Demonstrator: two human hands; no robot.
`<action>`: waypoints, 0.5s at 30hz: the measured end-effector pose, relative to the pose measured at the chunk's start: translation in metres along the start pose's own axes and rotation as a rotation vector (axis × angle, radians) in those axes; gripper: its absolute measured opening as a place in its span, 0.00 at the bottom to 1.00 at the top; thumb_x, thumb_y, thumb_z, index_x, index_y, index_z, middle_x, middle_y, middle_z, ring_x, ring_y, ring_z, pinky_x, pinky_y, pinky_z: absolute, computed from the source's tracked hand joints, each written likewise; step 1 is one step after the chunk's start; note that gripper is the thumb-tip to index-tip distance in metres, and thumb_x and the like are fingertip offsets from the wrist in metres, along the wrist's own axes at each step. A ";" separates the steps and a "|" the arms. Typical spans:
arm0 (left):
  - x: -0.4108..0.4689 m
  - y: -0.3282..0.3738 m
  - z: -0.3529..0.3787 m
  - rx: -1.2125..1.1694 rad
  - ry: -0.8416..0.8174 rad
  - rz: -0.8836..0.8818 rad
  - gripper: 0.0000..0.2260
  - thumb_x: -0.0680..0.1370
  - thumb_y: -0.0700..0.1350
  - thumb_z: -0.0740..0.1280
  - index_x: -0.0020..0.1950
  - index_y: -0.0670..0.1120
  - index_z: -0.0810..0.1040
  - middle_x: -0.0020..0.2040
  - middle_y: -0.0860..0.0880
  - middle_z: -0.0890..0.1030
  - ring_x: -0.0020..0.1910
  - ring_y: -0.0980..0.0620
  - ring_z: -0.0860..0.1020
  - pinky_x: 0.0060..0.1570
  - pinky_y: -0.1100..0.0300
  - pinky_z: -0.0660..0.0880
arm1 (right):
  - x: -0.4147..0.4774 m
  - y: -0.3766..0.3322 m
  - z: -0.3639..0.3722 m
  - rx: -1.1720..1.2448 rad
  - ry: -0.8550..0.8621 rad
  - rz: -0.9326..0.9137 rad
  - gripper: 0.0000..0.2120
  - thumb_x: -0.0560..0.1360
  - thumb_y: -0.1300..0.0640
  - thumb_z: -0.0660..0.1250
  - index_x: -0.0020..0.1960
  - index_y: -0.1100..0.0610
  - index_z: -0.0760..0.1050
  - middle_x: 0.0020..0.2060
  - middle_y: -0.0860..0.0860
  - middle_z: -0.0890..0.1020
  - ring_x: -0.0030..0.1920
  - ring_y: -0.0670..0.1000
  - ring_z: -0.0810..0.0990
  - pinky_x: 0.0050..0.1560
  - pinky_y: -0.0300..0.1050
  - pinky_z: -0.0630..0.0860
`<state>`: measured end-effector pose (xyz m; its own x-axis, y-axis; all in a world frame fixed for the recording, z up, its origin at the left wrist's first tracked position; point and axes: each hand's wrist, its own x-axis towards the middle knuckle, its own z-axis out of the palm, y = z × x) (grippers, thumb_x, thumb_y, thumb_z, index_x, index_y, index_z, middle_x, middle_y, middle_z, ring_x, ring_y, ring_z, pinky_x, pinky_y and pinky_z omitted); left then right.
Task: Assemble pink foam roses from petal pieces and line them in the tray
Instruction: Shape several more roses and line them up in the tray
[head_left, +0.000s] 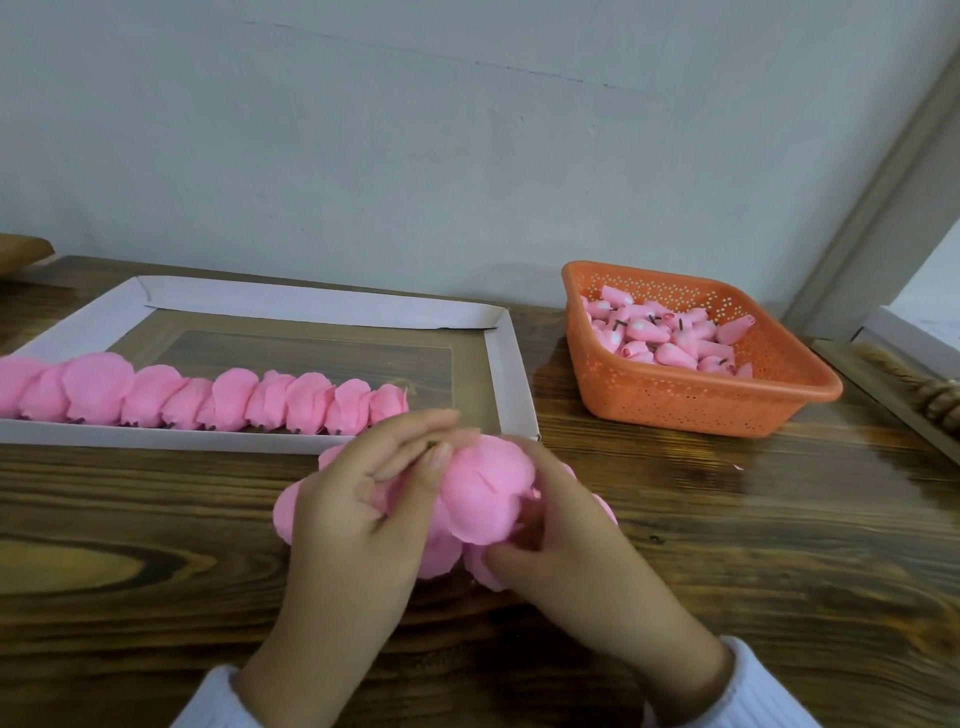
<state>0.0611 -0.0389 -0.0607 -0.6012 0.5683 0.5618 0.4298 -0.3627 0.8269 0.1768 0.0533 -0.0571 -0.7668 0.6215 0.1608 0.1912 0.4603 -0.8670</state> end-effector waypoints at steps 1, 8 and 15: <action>0.000 -0.002 -0.001 0.071 0.012 0.031 0.08 0.78 0.43 0.67 0.54 0.43 0.81 0.48 0.56 0.85 0.53 0.63 0.80 0.53 0.74 0.71 | 0.002 0.001 -0.002 0.076 0.052 0.048 0.23 0.67 0.65 0.67 0.56 0.44 0.73 0.47 0.37 0.80 0.45 0.39 0.80 0.43 0.34 0.77; -0.002 0.002 0.001 0.170 -0.082 0.120 0.12 0.78 0.49 0.60 0.59 0.59 0.75 0.55 0.64 0.81 0.59 0.59 0.78 0.62 0.44 0.72 | -0.005 -0.010 -0.003 0.057 0.403 -0.308 0.05 0.72 0.54 0.68 0.46 0.48 0.81 0.53 0.43 0.79 0.62 0.49 0.75 0.57 0.36 0.71; -0.008 -0.001 0.008 0.022 -0.136 -0.006 0.23 0.77 0.43 0.62 0.71 0.58 0.64 0.55 0.63 0.82 0.62 0.63 0.76 0.60 0.72 0.69 | -0.007 -0.014 0.002 0.021 0.295 -0.224 0.09 0.67 0.53 0.72 0.41 0.38 0.81 0.56 0.34 0.75 0.64 0.42 0.73 0.62 0.32 0.66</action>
<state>0.0713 -0.0372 -0.0665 -0.5074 0.6658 0.5470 0.4421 -0.3437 0.8285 0.1784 0.0415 -0.0475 -0.5777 0.6643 0.4743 0.0238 0.5945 -0.8037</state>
